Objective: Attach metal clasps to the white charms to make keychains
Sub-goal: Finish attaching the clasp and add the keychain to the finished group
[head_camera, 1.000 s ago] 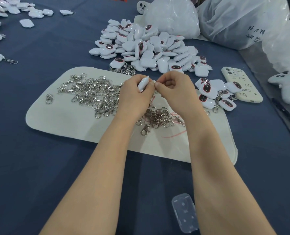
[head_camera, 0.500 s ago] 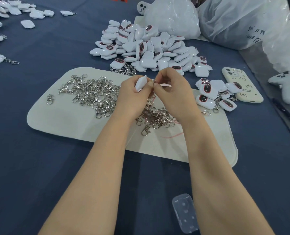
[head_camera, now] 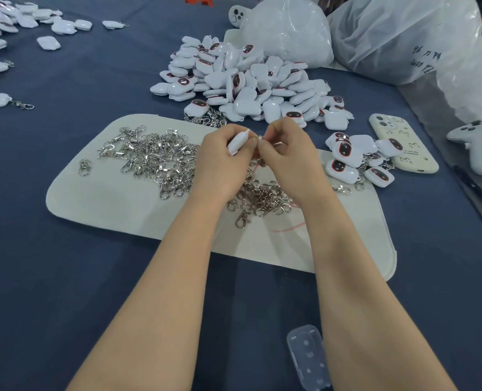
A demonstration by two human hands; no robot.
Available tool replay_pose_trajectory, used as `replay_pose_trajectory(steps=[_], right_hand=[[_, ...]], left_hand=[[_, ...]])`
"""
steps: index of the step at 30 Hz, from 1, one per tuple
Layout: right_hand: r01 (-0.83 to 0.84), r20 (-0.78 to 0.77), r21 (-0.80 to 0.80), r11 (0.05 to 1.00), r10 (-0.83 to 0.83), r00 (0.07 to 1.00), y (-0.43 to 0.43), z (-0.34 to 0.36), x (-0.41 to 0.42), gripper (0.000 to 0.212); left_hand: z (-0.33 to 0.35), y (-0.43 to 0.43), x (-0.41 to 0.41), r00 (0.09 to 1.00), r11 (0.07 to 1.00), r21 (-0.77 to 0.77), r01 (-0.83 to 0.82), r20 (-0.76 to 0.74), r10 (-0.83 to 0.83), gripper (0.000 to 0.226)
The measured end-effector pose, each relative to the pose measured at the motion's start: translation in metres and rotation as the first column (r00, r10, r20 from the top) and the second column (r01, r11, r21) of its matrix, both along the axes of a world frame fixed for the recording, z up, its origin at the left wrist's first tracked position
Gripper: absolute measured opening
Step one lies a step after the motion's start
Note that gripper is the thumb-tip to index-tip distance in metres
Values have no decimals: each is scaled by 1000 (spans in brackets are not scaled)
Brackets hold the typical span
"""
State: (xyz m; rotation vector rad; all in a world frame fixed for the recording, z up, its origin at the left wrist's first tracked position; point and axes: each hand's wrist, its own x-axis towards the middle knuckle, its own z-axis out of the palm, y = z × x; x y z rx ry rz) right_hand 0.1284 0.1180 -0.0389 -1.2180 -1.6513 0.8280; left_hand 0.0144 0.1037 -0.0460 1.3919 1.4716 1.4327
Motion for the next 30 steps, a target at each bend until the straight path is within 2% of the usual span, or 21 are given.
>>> replay_pose_trajectory(steps=[4, 7, 14, 20, 26, 30], right_hand=[[36, 27, 65, 997, -38, 999, 0, -1, -4, 22], [51, 50, 128, 990, -58, 997, -2, -3, -7, 15], [69, 63, 166, 984, -80, 995, -3, -3, -7, 14], [109, -34, 133, 985, -106, 994, 0, -3, -3, 18], [124, -89, 83, 989, -116, 989, 0, -1, -3, 23], [123, -135, 38, 992, -116, 984, -1, -1, -2, 22]], left_hand=[[0, -1, -2, 996, 999, -40, 26, 91, -22, 20], [1, -2, -4, 991, 998, -50, 33, 130, -27, 25], [2, -2, -2, 991, 996, -79, 51, 129, -40, 16], [2, -1, 0, 963, 991, -79, 110, 254, -86, 17], [2, -2, 0, 969, 989, -75, 130, 222, -111, 20], [3, -4, 0, 982, 991, -45, 125, 151, -117, 19]])
